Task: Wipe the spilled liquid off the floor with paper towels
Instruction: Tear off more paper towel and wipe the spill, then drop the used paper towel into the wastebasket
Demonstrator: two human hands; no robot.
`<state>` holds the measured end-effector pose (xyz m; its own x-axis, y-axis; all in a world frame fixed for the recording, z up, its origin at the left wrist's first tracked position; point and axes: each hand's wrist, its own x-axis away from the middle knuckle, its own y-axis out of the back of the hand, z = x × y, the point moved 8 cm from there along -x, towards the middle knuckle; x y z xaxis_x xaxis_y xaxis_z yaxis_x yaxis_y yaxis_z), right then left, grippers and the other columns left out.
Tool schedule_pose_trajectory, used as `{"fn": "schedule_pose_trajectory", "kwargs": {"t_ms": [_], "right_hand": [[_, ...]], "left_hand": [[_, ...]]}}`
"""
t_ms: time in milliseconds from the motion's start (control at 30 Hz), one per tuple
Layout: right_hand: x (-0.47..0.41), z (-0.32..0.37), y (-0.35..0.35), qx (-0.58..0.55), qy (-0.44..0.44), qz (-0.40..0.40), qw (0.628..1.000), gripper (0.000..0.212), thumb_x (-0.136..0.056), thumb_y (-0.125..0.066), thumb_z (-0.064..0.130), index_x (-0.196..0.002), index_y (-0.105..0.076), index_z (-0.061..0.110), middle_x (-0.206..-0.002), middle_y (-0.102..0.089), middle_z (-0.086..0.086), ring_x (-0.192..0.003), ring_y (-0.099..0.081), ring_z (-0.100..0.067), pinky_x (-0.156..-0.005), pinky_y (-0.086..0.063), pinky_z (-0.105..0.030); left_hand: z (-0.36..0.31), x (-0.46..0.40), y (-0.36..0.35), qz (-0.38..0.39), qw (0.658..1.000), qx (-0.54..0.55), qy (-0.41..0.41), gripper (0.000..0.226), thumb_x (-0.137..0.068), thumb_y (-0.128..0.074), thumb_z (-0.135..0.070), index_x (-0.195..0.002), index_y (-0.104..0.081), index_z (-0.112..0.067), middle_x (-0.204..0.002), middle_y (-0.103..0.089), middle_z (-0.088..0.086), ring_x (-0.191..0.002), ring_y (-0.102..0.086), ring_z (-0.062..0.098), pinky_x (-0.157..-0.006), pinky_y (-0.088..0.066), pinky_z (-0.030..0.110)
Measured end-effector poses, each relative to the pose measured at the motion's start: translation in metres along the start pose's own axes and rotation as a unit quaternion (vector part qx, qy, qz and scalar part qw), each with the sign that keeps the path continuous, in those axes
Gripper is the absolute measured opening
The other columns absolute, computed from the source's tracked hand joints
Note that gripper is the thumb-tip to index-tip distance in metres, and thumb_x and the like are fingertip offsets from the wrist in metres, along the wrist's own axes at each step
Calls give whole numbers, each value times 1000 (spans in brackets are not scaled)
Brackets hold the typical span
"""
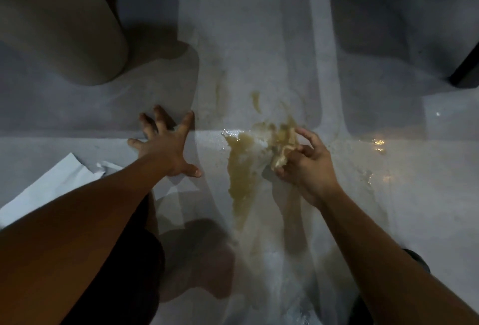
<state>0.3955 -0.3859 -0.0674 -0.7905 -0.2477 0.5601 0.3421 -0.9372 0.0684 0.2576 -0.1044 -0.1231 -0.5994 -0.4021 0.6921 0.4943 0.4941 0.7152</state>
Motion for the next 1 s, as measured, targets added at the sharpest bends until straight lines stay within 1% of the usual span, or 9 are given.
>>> {"fn": "schedule_pose_trajectory", "kwargs": {"t_ms": [133, 267, 367, 467, 567, 700, 800, 900, 1000], "right_hand": [[-8, 8, -13, -203, -85, 59, 974, 29, -95, -52, -11, -106, -67, 12, -105, -68, -13, -90, -72, -23, -74, -62, -35], [-12, 20, -22, -233, -84, 89, 965, 29, -94, -53, -10, -101, -68, 14, -107, -69, -11, -92, -73, -20, -76, -60, -33], [-10, 43, -37, -207, -44, 100, 972, 28, -93, -54, -12, -102, -65, 13, -107, -61, -16, -96, -68, -28, -73, -60, -38], [3, 88, -78, -95, 38, 93, 990, 26, -93, -59, -9, -106, -62, 13, -96, -66, -9, -83, -69, -23, -64, -60, -35], [20, 155, -146, -3, 161, 113, 980, 22, -90, -71, -1, -100, -65, 18, -94, -69, -3, -74, -70, -14, -57, -56, -30], [44, 250, -261, -4, 296, 178, 938, 20, -87, -73, -1, -86, -61, 14, -75, -67, 0, -62, -67, -12, -54, -55, -30], [49, 304, -339, 50, 372, 160, 913, 22, -84, -76, 6, -79, -60, 20, -68, -65, 4, -61, -68, -13, -54, -59, -34], [47, 310, -377, 194, 457, 89, 863, 7, -84, -70, 27, -89, -65, 26, -79, -67, 9, -74, -70, -14, -67, -61, -40], [71, 262, -366, 212, 540, 49, 813, 18, -90, -60, 28, -102, -70, 18, -93, -69, -2, -84, -66, -15, -80, -55, -37]], "left_hand": [[4, 0, -1, -12, 1000, -4, 5, 150, -53, -82, -80, -146, 33, -56, -160, 40, 16, -146, 30, 52, -109, -12, 82], [8, 6, -3, -28, 1000, 1, -8, 140, -57, -76, -84, -151, 24, -54, -164, 33, 14, -149, 26, 49, -111, -14, 81], [16, 14, 2, -72, 995, 54, -38, 119, -62, -66, -89, -155, 1, -55, -169, 2, 9, -154, 2, 45, -111, -23, 75], [41, 31, 31, -223, 959, 158, -75, 77, -81, -40, -83, -144, -43, -40, -141, -51, 9, -129, -48, 39, -101, -47, 55], [83, 45, 61, -344, 905, 249, -40, 58, -95, -41, -60, -130, -65, -21, -119, -65, 15, -104, -61, 38, -90, -52, 46], [149, 66, 65, -406, 843, 350, 57, 50, -97, -43, -48, -126, -68, -15, -109, -69, 12, -90, -66, 32, -82, -53, 39], [184, 87, 51, -428, 834, 340, 82, 37, -103, -50, -35, -124, -69, -11, -112, -70, 13, -90, -64, 27, -82, -49, 35], [237, 109, 34, -426, 831, 328, 140, 32, -103, -55, -29, -126, -67, -10, -107, -70, 16, -82, -58, 21, -79, -47, 35], [300, 146, -4, -417, 795, 356, 261, 35, -104, -51, -32, -129, -64, -12, -112, -69, 18, -90, -64, 32, -85, -52, 44]]}}
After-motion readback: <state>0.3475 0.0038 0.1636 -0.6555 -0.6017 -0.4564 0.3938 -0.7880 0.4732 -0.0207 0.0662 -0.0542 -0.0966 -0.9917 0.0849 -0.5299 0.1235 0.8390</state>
